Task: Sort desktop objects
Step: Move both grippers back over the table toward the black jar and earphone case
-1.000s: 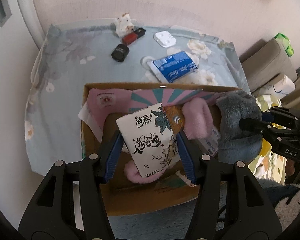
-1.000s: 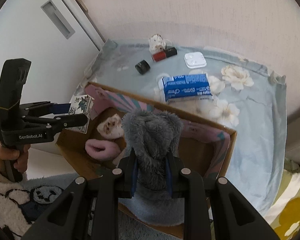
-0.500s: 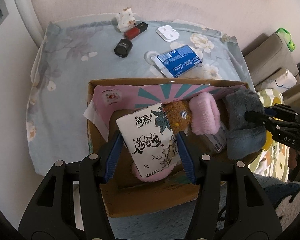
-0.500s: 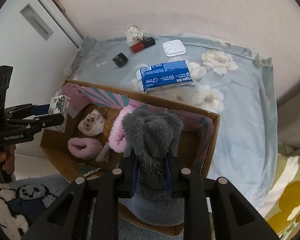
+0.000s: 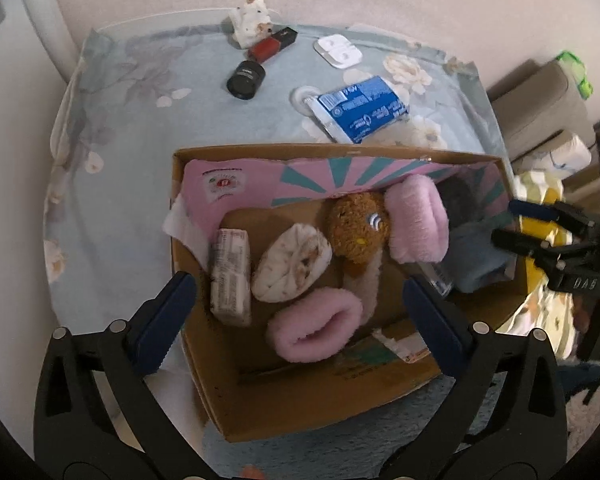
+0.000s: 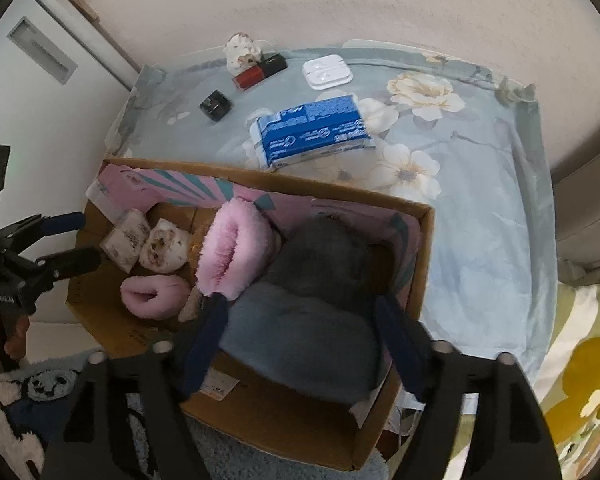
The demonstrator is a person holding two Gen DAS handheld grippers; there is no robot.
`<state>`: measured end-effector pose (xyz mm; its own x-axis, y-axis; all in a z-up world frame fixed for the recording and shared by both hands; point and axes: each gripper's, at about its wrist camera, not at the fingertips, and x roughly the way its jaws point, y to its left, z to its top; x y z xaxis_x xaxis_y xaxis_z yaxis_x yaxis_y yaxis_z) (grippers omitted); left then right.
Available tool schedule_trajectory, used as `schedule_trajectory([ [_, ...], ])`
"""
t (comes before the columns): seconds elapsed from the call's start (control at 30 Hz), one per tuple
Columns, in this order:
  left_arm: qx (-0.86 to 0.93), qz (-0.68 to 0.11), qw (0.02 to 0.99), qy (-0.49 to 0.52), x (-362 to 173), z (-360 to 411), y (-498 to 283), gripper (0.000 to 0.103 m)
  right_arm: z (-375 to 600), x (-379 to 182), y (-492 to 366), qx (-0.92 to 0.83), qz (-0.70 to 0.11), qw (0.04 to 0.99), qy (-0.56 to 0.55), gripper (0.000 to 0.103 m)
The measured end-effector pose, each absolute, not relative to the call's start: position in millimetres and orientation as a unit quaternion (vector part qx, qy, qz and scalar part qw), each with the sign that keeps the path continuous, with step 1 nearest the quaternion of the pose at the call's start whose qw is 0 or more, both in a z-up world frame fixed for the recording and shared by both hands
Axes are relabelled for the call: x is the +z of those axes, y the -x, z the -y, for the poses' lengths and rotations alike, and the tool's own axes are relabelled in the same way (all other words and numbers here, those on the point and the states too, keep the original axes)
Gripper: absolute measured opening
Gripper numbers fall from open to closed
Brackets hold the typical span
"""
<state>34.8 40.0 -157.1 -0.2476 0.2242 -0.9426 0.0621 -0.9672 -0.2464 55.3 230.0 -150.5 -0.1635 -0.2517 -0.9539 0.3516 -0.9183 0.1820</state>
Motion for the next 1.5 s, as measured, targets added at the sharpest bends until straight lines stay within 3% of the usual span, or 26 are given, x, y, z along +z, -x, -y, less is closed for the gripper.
schedule_trajectory([
  [0.4, 0.801, 0.097, 0.064, 0.587, -138, -37, -28, 0.103, -234, -134, -51, -0.786, -0.051, 0.188, -0.587, 0.073],
  [0.6, 0.816, 0.092, 0.061, 0.568, -125, -31, -25, 0.103, -241, -120, -47, -0.794, 0.006, 0.2, -0.574, 0.073],
  [1.1, 0.834, 0.098, 0.07, 0.538, -109, -9, 1, 0.103, -228, -94, -20, -0.829, -0.055, 0.171, -0.53, 0.073],
  [1.4, 0.836, 0.083, 0.116, 0.53, -103, 5, 53, 0.103, -191, -79, 25, -0.835, -0.12, 0.211, -0.494, 0.073],
  [1.43, 0.836, 0.085, 0.121, 0.529, -103, 7, 58, 0.103, -187, -80, 32, -0.833, -0.125, 0.215, -0.494, 0.074],
  [1.5, 0.835, 0.081, 0.13, 0.529, -104, 10, 71, 0.103, -178, -85, 48, -0.83, -0.136, 0.223, -0.494, 0.095],
])
